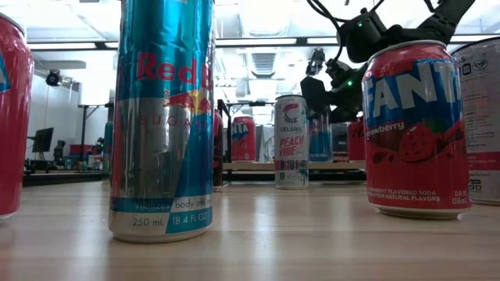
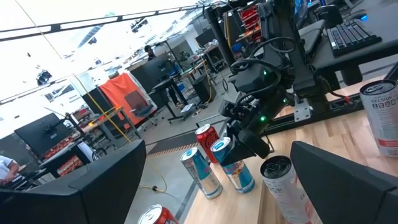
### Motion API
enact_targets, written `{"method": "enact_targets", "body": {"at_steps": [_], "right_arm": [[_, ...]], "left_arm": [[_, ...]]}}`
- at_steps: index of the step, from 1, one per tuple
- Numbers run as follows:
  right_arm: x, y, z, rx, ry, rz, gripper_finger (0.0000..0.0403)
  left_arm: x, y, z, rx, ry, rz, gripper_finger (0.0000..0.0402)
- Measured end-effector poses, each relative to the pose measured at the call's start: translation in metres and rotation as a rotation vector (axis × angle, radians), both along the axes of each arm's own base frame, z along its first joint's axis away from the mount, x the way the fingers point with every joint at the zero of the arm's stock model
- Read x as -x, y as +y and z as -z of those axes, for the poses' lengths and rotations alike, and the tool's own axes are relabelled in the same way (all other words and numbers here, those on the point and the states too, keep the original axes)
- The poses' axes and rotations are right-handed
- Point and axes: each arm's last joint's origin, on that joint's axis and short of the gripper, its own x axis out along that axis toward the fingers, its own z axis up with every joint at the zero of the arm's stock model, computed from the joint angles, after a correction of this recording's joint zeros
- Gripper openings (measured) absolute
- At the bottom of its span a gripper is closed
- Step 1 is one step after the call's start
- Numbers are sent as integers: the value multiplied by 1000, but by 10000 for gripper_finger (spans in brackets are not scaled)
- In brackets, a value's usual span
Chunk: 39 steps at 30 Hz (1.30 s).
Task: Place canned beverage on shelf
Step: Put the blue soda can on the shelf
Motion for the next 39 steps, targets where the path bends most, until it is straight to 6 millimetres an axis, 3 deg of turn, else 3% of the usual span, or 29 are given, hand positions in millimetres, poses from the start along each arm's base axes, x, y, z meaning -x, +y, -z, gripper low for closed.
{"method": "enact_targets", "body": {"at_steps": [12, 26, 39], "right_arm": [[1, -2, -6, 16, -41, 6, 310], [18, 3, -45, 91, -147, -6, 307], [24, 36, -83, 128, -226, -187, 295]], "left_arm": [[0, 1, 0, 7, -2, -34, 384], [0, 1, 0, 7, -3, -34, 384], [0, 1, 0, 7, -3, -33, 384]]}}
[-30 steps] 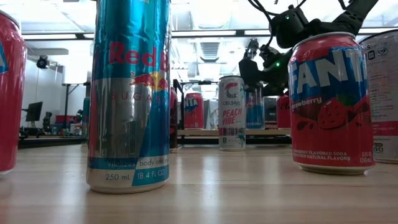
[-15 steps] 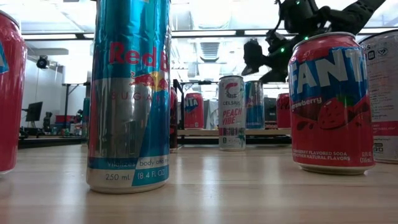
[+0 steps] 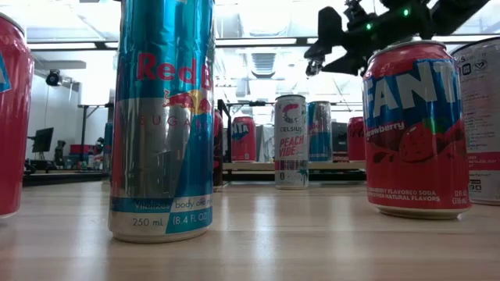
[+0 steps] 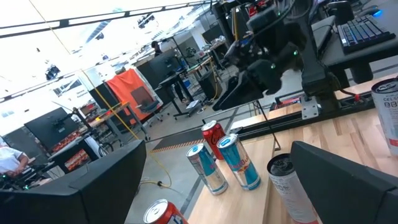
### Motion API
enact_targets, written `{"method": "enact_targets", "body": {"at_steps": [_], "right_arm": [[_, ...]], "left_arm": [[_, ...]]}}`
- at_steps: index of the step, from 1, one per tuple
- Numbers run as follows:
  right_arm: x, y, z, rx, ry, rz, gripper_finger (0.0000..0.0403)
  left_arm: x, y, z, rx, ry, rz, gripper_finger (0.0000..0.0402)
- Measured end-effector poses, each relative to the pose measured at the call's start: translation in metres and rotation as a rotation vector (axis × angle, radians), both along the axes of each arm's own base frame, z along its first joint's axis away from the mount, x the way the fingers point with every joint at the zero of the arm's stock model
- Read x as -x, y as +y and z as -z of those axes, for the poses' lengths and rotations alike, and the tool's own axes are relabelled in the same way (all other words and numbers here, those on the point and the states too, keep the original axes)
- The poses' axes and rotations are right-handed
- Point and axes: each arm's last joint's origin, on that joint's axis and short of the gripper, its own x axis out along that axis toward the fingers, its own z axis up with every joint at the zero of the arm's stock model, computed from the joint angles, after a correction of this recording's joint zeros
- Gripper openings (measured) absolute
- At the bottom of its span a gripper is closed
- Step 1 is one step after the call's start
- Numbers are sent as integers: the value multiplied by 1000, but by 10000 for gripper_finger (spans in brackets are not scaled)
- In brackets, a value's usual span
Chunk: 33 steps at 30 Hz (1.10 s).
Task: Place canned beverage on shelf
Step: Put the blue soda can on the shelf
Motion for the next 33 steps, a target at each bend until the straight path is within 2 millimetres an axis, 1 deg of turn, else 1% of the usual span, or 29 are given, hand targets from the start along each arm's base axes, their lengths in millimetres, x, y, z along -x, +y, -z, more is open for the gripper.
{"method": "enact_targets", "body": {"at_steps": [3, 7, 12, 15, 18, 21, 24, 28, 33], "right_arm": [[-5, 4, -9, -12, 78, -22, 282], [-4, 4, -19, -117, 225, -11, 258], [2, 6, -27, -270, 382, 16, 204], [2, 7, -24, -353, 481, 10, 157], [-4, 8, -17, -422, 545, -33, 106], [-13, 7, -7, -437, 588, -39, 58], [-19, 0, 0, -448, 619, -15, 20], [-24, -13, 7, -472, 632, 38, 13], [-25, -30, 10, -487, 628, 92, 13]], "left_arm": [[0, 0, 0, 0, 0, 0, 384], [0, 0, 0, 0, 0, -5, 384], [0, 0, 0, 0, 1, -9, 384], [0, 0, 0, -1, 2, -10, 384], [0, 0, 0, -3, 4, -12, 384], [0, 0, 0, -3, 4, -13, 384], [0, 0, 0, -3, 4, -14, 384], [0, 0, 1, -5, 11, -14, 384], [0, 0, 1, -5, 11, -14, 384]]}}
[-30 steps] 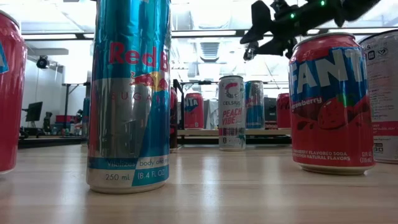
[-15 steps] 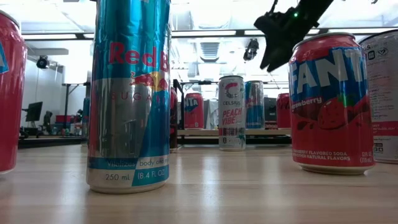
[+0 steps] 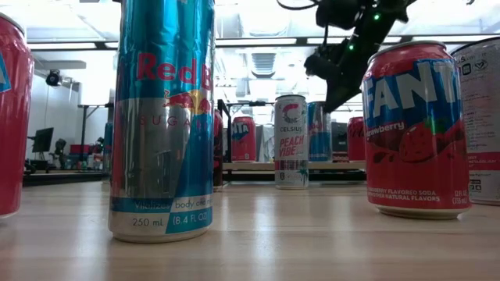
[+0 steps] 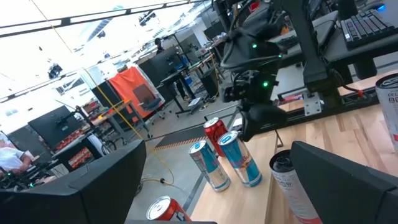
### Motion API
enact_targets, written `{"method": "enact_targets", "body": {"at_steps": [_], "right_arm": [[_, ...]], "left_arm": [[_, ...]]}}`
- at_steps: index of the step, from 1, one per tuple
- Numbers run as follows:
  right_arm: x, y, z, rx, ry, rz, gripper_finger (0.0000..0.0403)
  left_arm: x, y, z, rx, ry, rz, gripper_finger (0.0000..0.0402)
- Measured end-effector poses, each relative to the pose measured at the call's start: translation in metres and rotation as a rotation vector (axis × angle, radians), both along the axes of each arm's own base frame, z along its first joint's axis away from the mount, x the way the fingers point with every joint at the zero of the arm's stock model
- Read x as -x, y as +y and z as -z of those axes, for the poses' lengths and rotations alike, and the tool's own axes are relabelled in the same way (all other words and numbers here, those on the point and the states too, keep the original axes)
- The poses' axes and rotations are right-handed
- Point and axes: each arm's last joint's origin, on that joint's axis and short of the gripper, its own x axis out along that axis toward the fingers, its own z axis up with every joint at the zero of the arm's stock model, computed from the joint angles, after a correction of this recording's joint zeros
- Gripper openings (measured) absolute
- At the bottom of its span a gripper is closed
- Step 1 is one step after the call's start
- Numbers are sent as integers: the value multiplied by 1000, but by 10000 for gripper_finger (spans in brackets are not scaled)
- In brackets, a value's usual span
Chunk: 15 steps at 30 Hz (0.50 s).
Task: Place canned beverage on shelf
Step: Put the blue soda can on the shelf
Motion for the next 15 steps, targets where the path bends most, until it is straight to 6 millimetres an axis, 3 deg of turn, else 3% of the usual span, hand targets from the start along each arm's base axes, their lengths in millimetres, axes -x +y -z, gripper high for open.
{"method": "enact_targets", "body": {"at_steps": [6, 15], "right_arm": [[3, -13, -3, 32, 9, 46, 13], [3, -15, -4, 54, 18, 44, 13]], "left_arm": [[0, 0, 0, 0, 0, -1, 384], [0, 0, 0, 0, 0, -1, 384]]}}
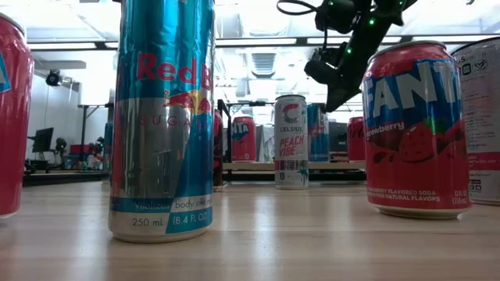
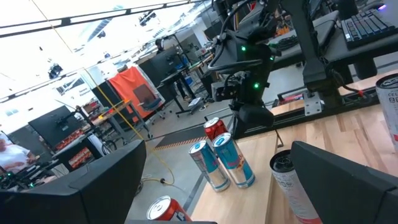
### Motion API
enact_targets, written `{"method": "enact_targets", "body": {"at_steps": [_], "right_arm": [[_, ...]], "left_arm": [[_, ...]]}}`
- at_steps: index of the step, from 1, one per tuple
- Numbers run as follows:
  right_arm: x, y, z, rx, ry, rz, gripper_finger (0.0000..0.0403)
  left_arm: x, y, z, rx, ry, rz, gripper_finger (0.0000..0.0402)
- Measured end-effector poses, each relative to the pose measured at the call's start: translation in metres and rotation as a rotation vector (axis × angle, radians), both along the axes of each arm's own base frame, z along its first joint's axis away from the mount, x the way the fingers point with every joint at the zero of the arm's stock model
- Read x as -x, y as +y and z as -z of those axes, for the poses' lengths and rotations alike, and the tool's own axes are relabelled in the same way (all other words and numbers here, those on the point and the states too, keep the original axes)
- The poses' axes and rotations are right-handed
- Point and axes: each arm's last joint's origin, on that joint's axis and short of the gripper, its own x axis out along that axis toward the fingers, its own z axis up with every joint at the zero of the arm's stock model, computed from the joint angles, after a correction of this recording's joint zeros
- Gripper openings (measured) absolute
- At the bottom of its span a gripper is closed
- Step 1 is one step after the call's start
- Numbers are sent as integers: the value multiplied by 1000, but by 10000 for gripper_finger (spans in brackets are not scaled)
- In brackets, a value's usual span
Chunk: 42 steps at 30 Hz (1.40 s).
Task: Place canned beverage on shelf
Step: Put the blue soda can on the shelf
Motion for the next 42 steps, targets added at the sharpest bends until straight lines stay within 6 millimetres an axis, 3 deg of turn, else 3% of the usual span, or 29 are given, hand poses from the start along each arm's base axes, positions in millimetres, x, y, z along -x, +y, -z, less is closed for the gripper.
{"method": "enact_targets", "body": {"at_steps": [10, 28, 36, 42], "right_arm": [[-4, 6, 2, -148, -75, -60, 13], [-11, -17, 19, -78, -20, 27, 13], [-15, -9, 19, -160, -66, -28, 13], [-19, -12, 16, -71, -86, -10, 13]], "left_arm": [[0, 0, 0, 0, 0, 0, 384], [0, 0, 0, -2, 0, -1, 384], [0, 0, 0, -2, 0, -3, 384], [0, 0, 0, -2, 0, -4, 384]]}}
